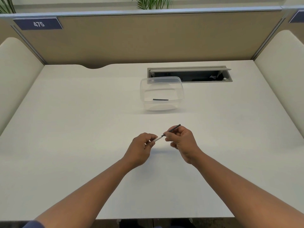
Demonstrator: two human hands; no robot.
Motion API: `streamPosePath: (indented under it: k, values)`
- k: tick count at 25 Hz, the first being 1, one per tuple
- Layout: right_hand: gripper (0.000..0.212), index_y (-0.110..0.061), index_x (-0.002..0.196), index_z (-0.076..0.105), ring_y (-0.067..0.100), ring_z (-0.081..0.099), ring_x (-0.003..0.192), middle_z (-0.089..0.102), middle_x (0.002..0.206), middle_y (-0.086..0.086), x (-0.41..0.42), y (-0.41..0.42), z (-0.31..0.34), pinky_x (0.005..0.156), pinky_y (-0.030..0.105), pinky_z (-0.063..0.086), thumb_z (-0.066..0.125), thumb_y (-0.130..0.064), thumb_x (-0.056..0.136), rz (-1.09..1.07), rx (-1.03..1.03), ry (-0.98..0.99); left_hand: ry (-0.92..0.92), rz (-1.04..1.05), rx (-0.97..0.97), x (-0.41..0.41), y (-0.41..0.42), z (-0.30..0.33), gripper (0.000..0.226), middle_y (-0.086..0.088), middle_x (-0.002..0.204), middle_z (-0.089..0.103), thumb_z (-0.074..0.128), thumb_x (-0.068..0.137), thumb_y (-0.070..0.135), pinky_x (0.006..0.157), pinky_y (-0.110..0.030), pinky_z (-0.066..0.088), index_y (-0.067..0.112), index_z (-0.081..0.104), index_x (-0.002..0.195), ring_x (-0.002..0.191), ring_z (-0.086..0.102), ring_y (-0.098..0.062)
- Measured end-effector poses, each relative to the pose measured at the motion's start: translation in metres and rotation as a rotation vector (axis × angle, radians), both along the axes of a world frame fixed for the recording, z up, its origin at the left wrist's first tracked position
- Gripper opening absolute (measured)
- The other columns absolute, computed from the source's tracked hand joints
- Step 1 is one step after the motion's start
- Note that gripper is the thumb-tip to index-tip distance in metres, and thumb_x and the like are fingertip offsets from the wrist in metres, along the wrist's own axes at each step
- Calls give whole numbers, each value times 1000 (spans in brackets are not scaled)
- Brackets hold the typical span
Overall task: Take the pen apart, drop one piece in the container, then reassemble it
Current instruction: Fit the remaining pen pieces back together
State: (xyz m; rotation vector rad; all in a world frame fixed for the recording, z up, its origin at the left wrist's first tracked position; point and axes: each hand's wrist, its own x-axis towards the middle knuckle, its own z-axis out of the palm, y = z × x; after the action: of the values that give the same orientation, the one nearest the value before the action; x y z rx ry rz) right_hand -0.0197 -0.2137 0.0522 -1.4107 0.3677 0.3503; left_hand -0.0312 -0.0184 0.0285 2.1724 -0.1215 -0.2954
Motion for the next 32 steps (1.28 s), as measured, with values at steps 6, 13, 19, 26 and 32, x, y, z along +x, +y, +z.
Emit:
streamPosePath:
  k: [6, 13, 19, 26, 32]
  values:
    - [13, -14, 90, 66, 19, 67, 77, 74, 95, 18, 2, -1, 0, 69, 34, 43, 76, -10, 83, 7, 33, 32, 7, 3, -12, 1, -1, 0, 21, 11, 102, 65, 58, 98, 14, 74, -18, 44, 27, 69, 109, 84, 57, -7]
    - [25, -9, 105, 71, 15, 63, 77, 70, 85, 4, 0, -1, 0, 70, 31, 44, 79, -13, 82, 78, -10, 10, 2, 12, -33, 1, -1, 1, 20, 10, 99, 66, 58, 98, 14, 75, -24, 48, 28, 69, 107, 85, 58, -13]
    - [10, -14, 100, 72, 16, 64, 73, 74, 87, 5, 1, -1, 5, 67, 30, 46, 70, -19, 91, -52, 3, -82, 2, 7, -39, 1, -1, 1, 20, 8, 100, 66, 57, 99, 14, 78, -28, 49, 29, 69, 105, 89, 58, -15]
    - [15, -20, 108, 72, 11, 63, 80, 71, 93, -1, -2, 4, 5, 67, 22, 48, 65, -26, 95, 85, -147, -124, 20, 15, -77, -2, -5, 7, 19, 10, 99, 66, 59, 98, 13, 79, -29, 51, 27, 70, 105, 89, 59, -15]
    - [18, -23, 108, 72, 13, 60, 79, 69, 91, 12, -11, -2, -4, 70, 21, 50, 64, -16, 93, 41, -196, -172, 20, 13, -112, -2, -7, 8, 17, 10, 98, 67, 60, 98, 14, 80, -26, 51, 28, 70, 102, 92, 60, -12]
